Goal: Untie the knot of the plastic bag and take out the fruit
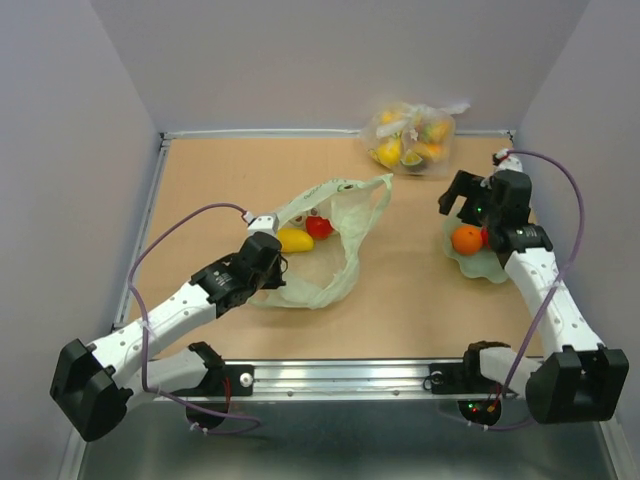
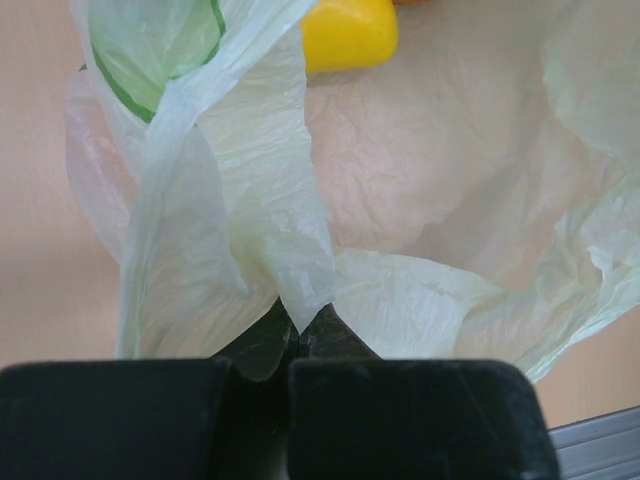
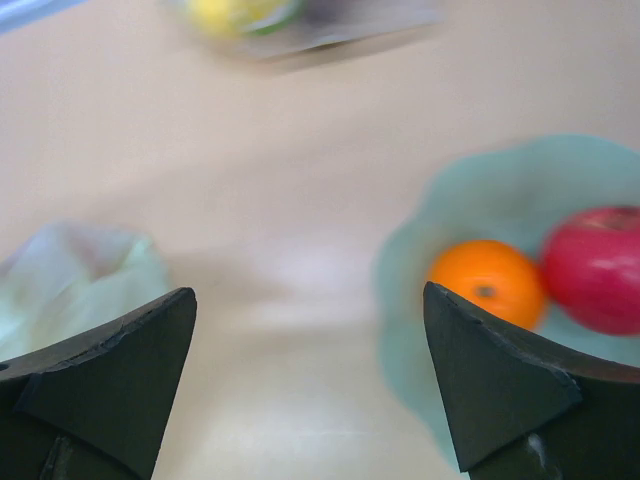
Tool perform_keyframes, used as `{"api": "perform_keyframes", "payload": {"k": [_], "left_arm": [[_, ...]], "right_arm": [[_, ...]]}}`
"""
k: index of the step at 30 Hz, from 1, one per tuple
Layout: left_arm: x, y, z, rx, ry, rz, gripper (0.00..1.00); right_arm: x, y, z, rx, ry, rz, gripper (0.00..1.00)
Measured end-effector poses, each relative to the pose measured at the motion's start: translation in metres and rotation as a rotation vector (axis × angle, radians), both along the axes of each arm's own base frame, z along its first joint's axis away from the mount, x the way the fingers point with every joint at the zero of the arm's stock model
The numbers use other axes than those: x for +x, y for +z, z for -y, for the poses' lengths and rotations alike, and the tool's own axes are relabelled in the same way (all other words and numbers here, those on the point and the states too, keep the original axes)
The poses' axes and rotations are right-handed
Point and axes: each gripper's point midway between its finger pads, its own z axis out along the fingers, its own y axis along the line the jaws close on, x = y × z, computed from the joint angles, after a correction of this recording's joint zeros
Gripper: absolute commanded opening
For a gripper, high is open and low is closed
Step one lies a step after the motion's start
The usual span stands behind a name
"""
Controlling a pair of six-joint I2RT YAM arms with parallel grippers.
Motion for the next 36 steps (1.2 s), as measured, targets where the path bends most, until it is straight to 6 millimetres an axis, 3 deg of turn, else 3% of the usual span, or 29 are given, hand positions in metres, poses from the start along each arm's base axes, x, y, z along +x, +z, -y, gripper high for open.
{"api": "perform_keyframes", "payload": {"k": [2, 6, 14, 16, 19, 22, 27, 31, 34, 36], "left_arm": [[0.000, -0.004, 0.000, 0.012, 0.001, -0.012, 0.00], [0.000, -0.007, -0.002, 0.035, 0.007, -0.027, 0.00], [0.007, 0.004, -0.002, 0.041, 0.036, -0.013, 0.00], [0.006, 0.004, -0.004, 0.045, 0.047, -0.020, 0.00], [0.002, 0.002, -0.009, 0.062, 0.072, -0.048, 0.00], [0.001, 0.007, -0.013, 0.073, 0.090, -0.056, 0.00], [0.014, 0.040, -0.008, 0.059, 0.101, -0.005, 0.00], [0.044, 0.090, 0.030, 0.050, 0.045, 0.083, 0.00], [0.043, 0.112, 0.071, 0.009, -0.039, 0.146, 0.00], [0.035, 0.112, 0.078, -0.011, -0.065, 0.155, 0.00]], "right_arm": [[-0.009, 0.013, -0.052, -0.002, 0.183, 0.041, 0.99], [-0.034, 0.027, -0.137, 0.008, 0.471, 0.084, 0.99], [-0.088, 0.047, -0.285, 0.014, 0.933, 0.132, 0.93], [-0.095, 0.045, -0.309, 0.016, 1.005, 0.132, 0.92], [-0.092, 0.024, -0.331, -0.003, 1.056, 0.094, 0.92], [-0.082, -0.007, -0.338, -0.036, 1.047, 0.031, 0.91], [-0.061, -0.061, -0.334, -0.125, 0.963, -0.074, 0.91], [-0.044, -0.075, -0.322, -0.153, 0.875, -0.081, 0.91], [-0.037, -0.078, -0.313, -0.151, 0.834, -0.076, 0.90], [-0.036, -0.081, -0.308, -0.153, 0.818, -0.078, 0.90]]}}
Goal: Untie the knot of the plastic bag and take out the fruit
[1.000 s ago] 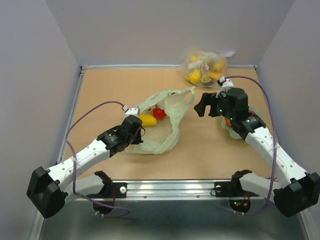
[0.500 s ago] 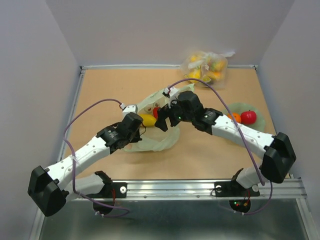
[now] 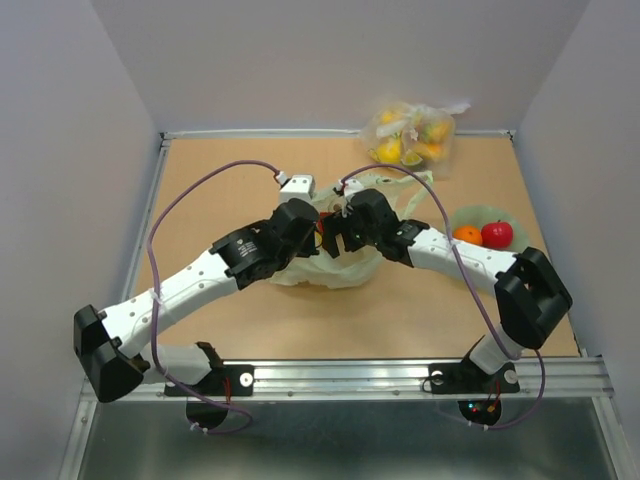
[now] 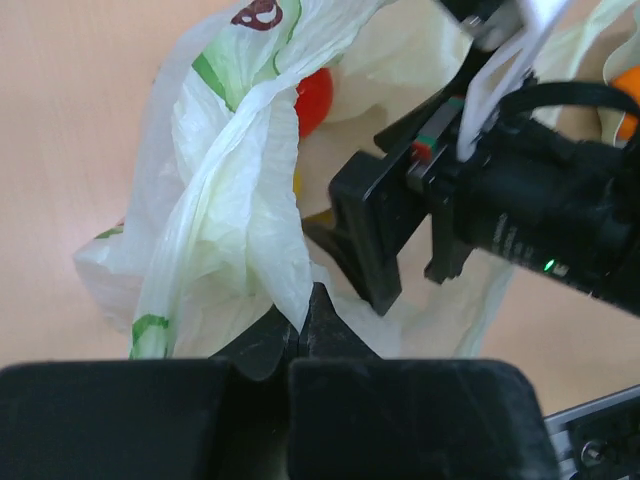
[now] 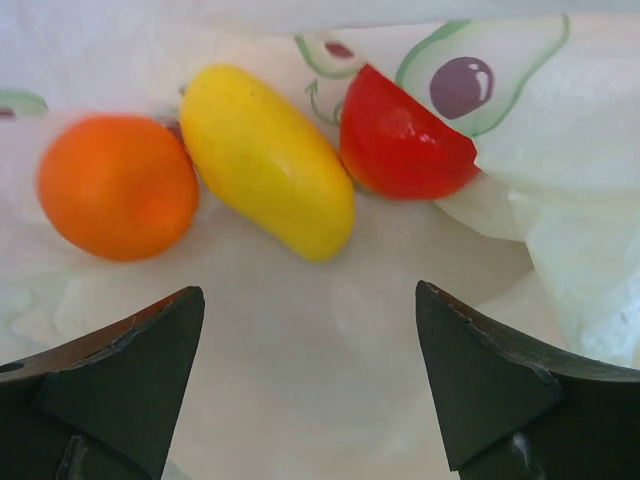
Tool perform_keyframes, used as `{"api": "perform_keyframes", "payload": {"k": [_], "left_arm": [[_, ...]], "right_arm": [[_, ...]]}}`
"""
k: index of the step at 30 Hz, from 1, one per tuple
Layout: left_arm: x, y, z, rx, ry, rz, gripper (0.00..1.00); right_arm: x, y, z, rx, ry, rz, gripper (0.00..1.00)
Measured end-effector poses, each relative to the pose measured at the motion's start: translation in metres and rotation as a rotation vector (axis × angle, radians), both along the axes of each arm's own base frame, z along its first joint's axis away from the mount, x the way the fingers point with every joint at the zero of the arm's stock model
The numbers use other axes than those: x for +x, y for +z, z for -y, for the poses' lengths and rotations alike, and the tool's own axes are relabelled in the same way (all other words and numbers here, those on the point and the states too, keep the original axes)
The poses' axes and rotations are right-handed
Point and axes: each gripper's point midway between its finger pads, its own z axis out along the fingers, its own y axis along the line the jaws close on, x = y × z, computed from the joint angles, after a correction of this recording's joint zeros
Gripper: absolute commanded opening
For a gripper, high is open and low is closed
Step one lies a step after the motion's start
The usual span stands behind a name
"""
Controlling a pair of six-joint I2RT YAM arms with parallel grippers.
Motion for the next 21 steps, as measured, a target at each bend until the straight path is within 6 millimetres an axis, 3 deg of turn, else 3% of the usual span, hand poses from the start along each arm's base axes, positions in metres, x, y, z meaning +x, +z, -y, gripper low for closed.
{"api": "perform_keyframes", "payload": {"k": [3, 5, 6, 10, 14, 21], "left_arm": [[-0.013, -0.024, -0.014, -0.023, 0.024, -0.034, 0.00], [-0.027, -0.054, -0.029, -0.019, 0.049, -0.097, 0.00], [-0.038, -0.081, -0.041, 0.001, 0.067, -0.152, 0.00], [-0.063, -0.127, -0.060, 0.048, 0.101, -0.270, 0.00], [-0.070, -0.128, -0.064, 0.027, 0.124, -0.295, 0.00], [-0.077, -0.135, -0.065, 0.007, 0.130, -0.325, 0.00]], "right_arm": [[-0.002, 0.000, 0.005, 0.010, -0.009, 0.008, 0.91], [-0.005, -0.001, 0.006, 0.017, 0.002, 0.004, 0.90], [-0.008, -0.001, 0.005, 0.023, 0.009, 0.001, 0.91], [-0.015, 0.000, -0.002, 0.052, 0.056, -0.013, 0.90], [-0.025, 0.002, -0.016, 0.078, 0.115, -0.024, 0.91], [-0.047, -0.026, -0.042, 0.055, 0.201, -0.073, 0.91]]}}
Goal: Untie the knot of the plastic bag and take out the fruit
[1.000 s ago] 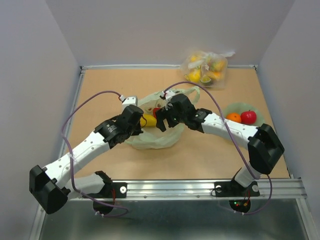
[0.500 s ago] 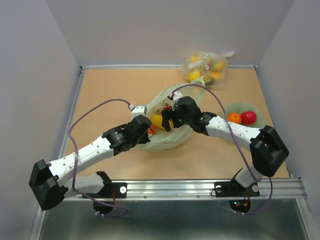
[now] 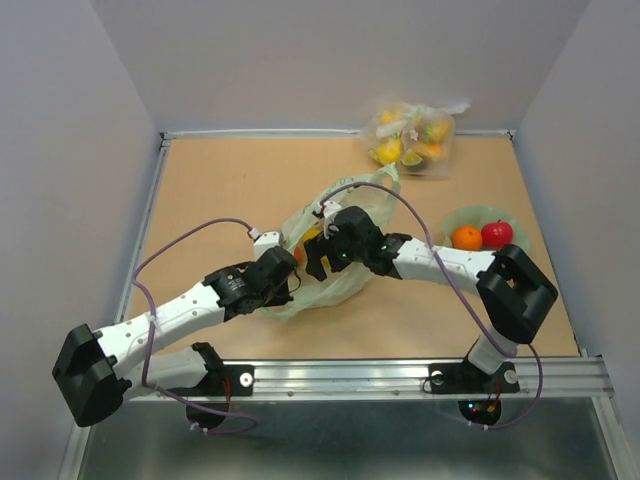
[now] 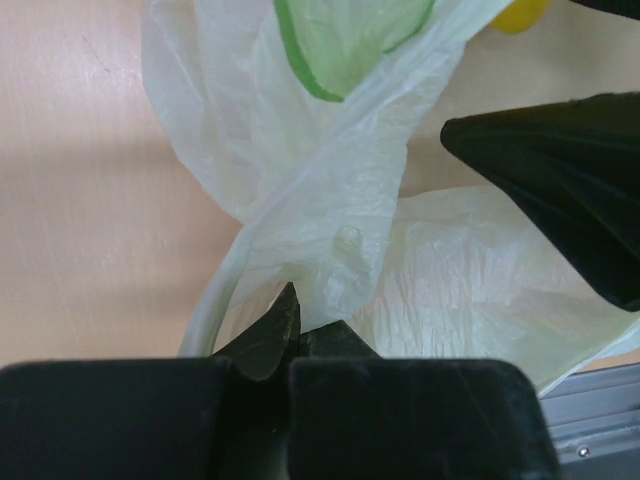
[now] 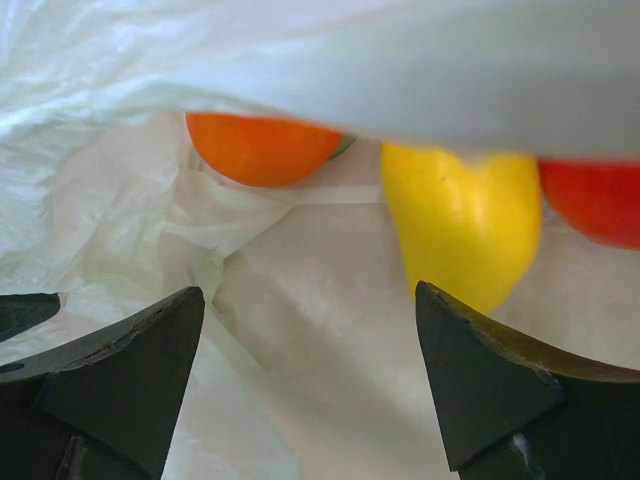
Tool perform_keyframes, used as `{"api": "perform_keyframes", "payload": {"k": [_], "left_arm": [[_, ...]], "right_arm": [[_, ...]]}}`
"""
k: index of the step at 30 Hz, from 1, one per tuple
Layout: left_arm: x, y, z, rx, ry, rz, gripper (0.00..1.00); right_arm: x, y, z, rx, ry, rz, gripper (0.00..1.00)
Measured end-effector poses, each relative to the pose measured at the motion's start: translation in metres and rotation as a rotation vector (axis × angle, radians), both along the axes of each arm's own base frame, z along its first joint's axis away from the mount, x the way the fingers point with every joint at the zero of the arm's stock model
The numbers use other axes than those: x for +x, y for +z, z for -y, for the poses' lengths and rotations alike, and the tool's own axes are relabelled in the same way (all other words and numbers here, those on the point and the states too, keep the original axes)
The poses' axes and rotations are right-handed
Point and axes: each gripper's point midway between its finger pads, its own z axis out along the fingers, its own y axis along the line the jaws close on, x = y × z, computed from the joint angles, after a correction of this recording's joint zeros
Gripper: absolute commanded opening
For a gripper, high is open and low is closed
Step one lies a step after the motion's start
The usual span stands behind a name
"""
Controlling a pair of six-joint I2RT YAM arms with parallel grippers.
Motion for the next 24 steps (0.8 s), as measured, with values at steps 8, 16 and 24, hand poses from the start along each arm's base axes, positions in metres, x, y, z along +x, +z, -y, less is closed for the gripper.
{"api": "perform_keyframes", "payload": {"k": [8, 16, 24], "left_arm": [[0.005, 0.005, -0.008, -0.007, 0.063, 0.027, 0.00], [0.008, 0.010, -0.009, -0.007, 0.078, 0.041, 0.00], [0.010, 0.014, -0.007, -0.010, 0.078, 0.047, 0.00]], "right_arm": [[0.004, 0.000, -0.029, 0.048, 0.037, 0.038, 0.96], [0.023, -0.011, -0.062, 0.150, 0.045, 0.077, 1.00], [0.034, -0.040, -0.076, 0.165, 0.043, 0.084, 1.00]]}}
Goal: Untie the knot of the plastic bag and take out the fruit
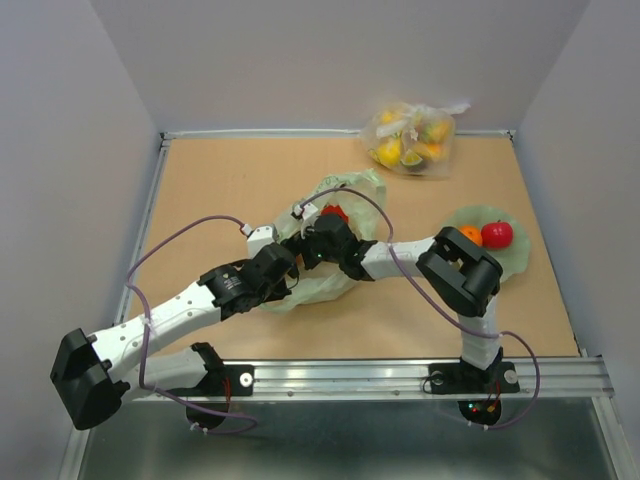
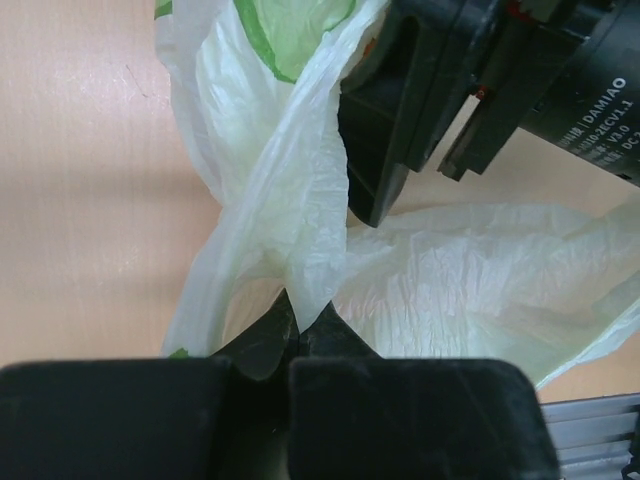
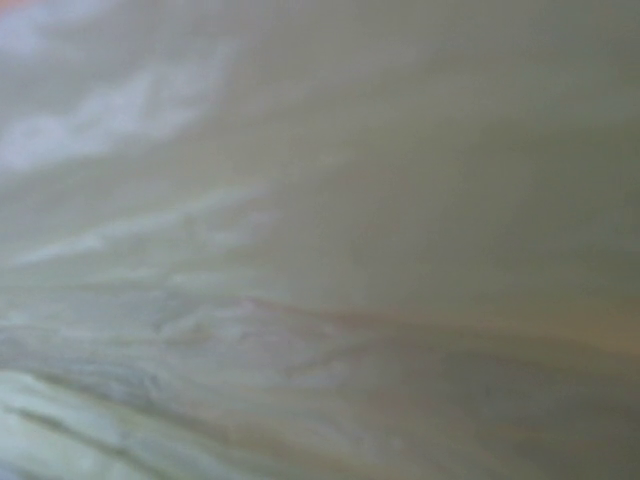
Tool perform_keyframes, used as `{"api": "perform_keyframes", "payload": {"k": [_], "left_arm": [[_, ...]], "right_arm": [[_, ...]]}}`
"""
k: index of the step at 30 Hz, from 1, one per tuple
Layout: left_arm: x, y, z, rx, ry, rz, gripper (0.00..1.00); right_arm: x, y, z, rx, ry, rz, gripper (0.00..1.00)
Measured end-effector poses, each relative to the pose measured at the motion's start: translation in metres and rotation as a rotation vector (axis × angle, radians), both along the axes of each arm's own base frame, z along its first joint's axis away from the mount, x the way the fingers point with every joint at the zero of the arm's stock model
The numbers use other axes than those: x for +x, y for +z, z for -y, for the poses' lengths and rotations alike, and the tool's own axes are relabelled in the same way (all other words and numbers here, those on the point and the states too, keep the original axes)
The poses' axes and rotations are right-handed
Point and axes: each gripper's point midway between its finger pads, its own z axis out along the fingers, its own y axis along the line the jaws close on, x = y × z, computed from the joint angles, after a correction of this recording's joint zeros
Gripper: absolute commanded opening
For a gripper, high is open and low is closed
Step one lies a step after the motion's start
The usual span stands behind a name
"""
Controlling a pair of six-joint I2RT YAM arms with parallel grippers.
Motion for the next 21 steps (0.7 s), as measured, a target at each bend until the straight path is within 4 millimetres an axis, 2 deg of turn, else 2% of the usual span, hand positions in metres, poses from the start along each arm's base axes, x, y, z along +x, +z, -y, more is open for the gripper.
{"api": "perform_keyframes", "payload": {"k": [3, 6, 7, 8, 9, 10, 11, 12, 17, 19, 21], "left_arm": [[0.000, -0.001, 0.000, 0.005, -0.002, -0.003, 0.00], [0.000, -0.004, 0.000, 0.017, -0.006, -0.010, 0.00], [0.000, -0.005, 0.000, 0.021, -0.006, -0.012, 0.00], [0.000, -0.006, 0.000, 0.023, -0.007, -0.013, 0.00], [0.000, -0.006, 0.000, 0.025, -0.007, -0.014, 0.00], [0.000, -0.006, 0.000, 0.025, -0.007, -0.015, 0.00], [0.000, -0.006, -0.001, 0.026, -0.006, -0.014, 0.00], [0.000, -0.006, -0.001, 0.027, -0.005, -0.013, 0.00], [0.006, -0.005, -0.005, 0.031, 0.013, -0.002, 0.00], [0.010, -0.004, -0.008, 0.033, 0.023, 0.004, 0.00], [0.017, -0.003, -0.014, 0.039, 0.044, 0.015, 0.00]], "right_arm": [[0.006, 0.000, -0.007, 0.019, 0.001, 0.016, 0.99], [0.010, -0.001, -0.013, 0.035, 0.002, 0.028, 0.88], [0.012, -0.001, -0.015, 0.041, 0.001, 0.033, 0.73], [0.012, -0.002, -0.015, 0.043, 0.001, 0.035, 0.62], [0.013, -0.003, -0.016, 0.046, 0.001, 0.035, 0.41], [0.013, -0.003, -0.016, 0.048, 0.002, 0.036, 0.12], [0.013, -0.002, -0.017, 0.054, 0.001, 0.034, 0.06], [0.013, -0.002, -0.017, 0.051, 0.006, 0.044, 0.02], [0.008, 0.005, -0.011, 0.054, 0.006, 0.049, 0.00], [0.004, 0.012, -0.005, 0.058, 0.003, 0.055, 0.00], [-0.001, 0.030, 0.004, 0.072, -0.005, 0.074, 0.00]]}}
